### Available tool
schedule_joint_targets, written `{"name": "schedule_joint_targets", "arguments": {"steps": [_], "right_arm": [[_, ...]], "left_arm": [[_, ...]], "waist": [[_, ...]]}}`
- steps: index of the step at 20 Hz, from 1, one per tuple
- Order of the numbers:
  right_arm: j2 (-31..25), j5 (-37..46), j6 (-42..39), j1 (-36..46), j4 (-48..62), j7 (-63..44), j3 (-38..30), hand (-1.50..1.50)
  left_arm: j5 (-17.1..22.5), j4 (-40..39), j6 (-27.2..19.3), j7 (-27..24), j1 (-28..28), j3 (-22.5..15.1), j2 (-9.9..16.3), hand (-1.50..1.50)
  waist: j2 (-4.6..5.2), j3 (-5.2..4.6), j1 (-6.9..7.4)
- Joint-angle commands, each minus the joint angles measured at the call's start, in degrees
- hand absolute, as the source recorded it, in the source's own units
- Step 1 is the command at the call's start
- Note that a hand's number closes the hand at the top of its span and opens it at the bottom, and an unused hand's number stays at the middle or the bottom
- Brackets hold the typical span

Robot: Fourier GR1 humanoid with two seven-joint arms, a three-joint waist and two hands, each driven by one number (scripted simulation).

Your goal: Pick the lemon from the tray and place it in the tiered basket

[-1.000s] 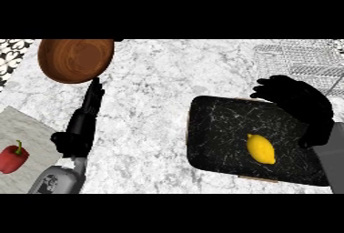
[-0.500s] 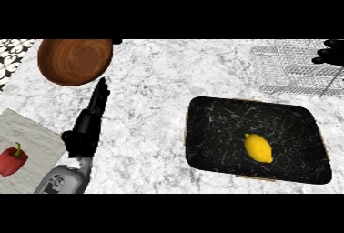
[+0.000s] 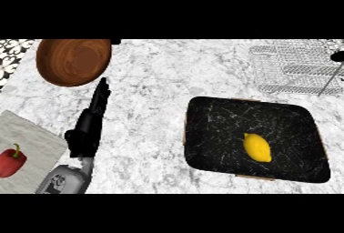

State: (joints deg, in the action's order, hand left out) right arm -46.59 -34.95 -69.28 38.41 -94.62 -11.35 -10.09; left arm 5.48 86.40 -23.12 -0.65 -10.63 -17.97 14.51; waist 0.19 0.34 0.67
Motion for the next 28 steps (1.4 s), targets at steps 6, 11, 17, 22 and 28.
{"name": "schedule_joint_targets", "arguments": {"steps": [6, 11, 17, 22, 28], "right_arm": [[7.0, 14.8, -12.8, -6.1, -13.7, 4.7, -1.9, -1.50], [6.9, 18.7, -14.1, -8.4, -18.9, 6.5, -1.1, -1.50], [6.0, 25.7, -12.4, -10.9, -23.5, 5.9, 3.6, -1.50], [4.3, 31.6, -11.8, -10.4, -23.0, 9.4, 3.8, -1.50], [2.6, 39.5, -8.8, -11.5, -25.9, 16.4, 4.4, -1.50]], "left_arm": [[-0.6, 2.0, 0.1, 2.0, 0.6, 0.2, 0.0, 0.00], [-1.1, 0.7, 0.5, 2.6, -1.5, 1.1, 0.2, 0.00], [0.4, 3.5, 2.2, 2.4, 0.2, 2.2, 1.1, 0.00], [-0.8, 0.9, 1.9, 0.8, 0.1, 1.8, -0.3, 0.00], [-2.4, 1.0, 0.8, 0.6, 0.1, 1.4, -1.3, 0.00]], "waist": [[0.17, -0.09, 0.36], [0.28, -0.10, 0.29], [0.27, -0.10, 1.01], [0.47, -0.10, 0.93], [0.46, 0.01, 0.89]]}}
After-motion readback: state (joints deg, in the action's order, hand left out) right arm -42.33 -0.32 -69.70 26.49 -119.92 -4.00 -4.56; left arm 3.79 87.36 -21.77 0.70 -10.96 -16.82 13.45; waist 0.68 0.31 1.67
